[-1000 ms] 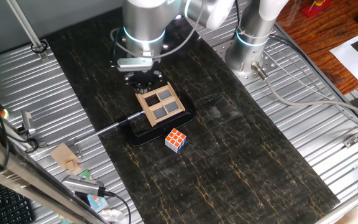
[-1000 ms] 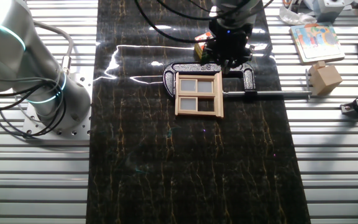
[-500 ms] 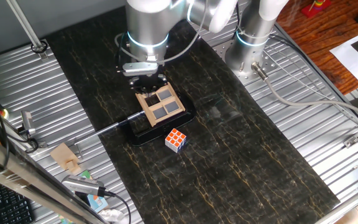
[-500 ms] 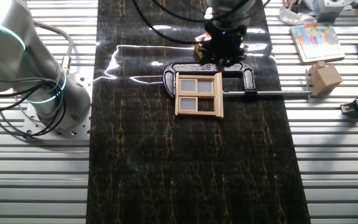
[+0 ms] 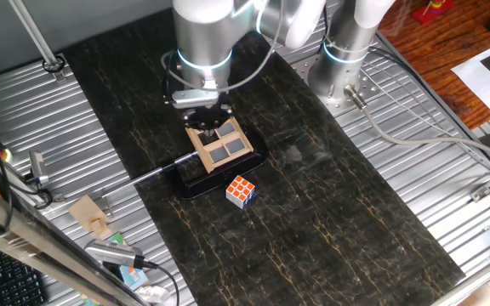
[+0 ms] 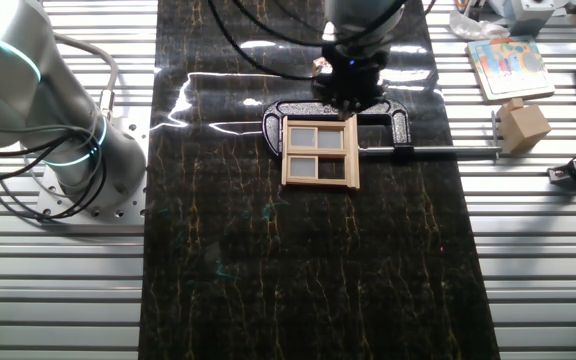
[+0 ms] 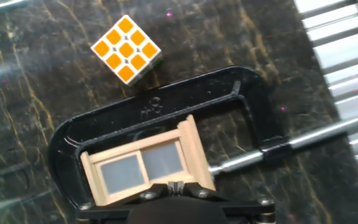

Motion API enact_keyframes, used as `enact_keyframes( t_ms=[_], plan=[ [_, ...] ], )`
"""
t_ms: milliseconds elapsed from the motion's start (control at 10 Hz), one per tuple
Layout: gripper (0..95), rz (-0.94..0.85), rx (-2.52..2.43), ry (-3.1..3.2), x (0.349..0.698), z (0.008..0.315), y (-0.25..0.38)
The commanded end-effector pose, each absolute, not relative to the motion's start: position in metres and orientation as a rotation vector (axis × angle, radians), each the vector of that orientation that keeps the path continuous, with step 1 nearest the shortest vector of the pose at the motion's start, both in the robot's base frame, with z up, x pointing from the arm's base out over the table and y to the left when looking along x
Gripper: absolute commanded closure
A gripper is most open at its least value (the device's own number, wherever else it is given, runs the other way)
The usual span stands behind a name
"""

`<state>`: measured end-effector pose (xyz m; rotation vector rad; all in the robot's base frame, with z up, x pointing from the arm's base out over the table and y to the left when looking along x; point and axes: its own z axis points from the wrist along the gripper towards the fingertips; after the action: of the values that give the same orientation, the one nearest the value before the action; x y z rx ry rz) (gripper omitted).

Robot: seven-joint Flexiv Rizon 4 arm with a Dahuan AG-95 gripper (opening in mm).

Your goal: Open a sliding window

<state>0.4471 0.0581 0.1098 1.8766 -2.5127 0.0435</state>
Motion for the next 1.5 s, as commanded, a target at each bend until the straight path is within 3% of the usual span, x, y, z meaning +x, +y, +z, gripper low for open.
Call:
enact_keyframes(
  t_ms=[100, 800, 1500],
  plan=[
    [95.0, 0.038, 1.865, -2.524, 0.439, 0.102, 0.06],
    [95.0, 0.036, 1.778, -2.584, 0.414, 0.073, 0.065],
    [95.0, 0.046, 1.871, -2.519, 0.412, 0.05, 0.063]
  ],
)
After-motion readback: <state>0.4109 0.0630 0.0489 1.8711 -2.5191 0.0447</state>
